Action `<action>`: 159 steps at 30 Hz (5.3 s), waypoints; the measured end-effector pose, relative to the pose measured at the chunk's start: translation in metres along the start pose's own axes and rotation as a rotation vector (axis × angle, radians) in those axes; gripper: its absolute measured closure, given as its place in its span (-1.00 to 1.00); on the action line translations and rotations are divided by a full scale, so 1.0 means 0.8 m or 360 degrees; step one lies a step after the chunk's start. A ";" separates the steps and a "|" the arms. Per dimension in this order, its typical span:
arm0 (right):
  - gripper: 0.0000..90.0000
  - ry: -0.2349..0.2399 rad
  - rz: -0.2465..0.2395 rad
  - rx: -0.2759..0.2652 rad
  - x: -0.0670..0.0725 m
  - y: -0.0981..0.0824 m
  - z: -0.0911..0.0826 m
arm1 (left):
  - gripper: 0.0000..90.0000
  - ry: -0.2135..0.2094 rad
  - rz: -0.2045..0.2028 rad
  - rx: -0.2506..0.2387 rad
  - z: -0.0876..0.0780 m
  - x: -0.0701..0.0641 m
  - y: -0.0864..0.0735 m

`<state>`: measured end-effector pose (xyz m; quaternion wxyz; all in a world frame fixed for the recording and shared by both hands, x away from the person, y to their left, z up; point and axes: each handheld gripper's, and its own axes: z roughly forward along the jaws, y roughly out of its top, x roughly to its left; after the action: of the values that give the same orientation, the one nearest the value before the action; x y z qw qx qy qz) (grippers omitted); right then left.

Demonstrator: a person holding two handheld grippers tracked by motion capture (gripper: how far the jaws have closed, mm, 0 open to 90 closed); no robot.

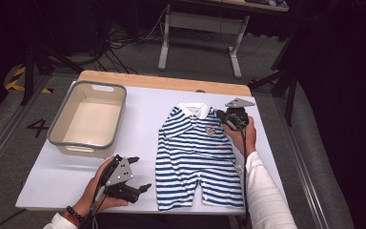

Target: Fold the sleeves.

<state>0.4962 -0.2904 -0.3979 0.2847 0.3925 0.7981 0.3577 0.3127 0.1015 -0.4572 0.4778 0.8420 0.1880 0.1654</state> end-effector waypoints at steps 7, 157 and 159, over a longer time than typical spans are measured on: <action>0.92 0.0073 -0.0075 0.0060 0.023 -0.003 0.012 | -0.81 -0.0003 -0.0001 0.0000 0.001 0.000 0.000; -0.62 0.0146 -0.0252 -0.0311 0.097 -0.144 -0.140 | -0.82 0.0027 0.0025 0.0006 0.000 0.002 0.002; -0.62 0.0146 -0.0261 -0.0294 0.098 -0.148 -0.140 | -0.82 0.0028 0.0025 0.0005 -0.001 0.002 0.001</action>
<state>0.3222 -0.3154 -0.4404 0.3110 0.2813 0.8033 0.4230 0.3140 0.1026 -0.4560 0.4734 0.8427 0.1860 0.1763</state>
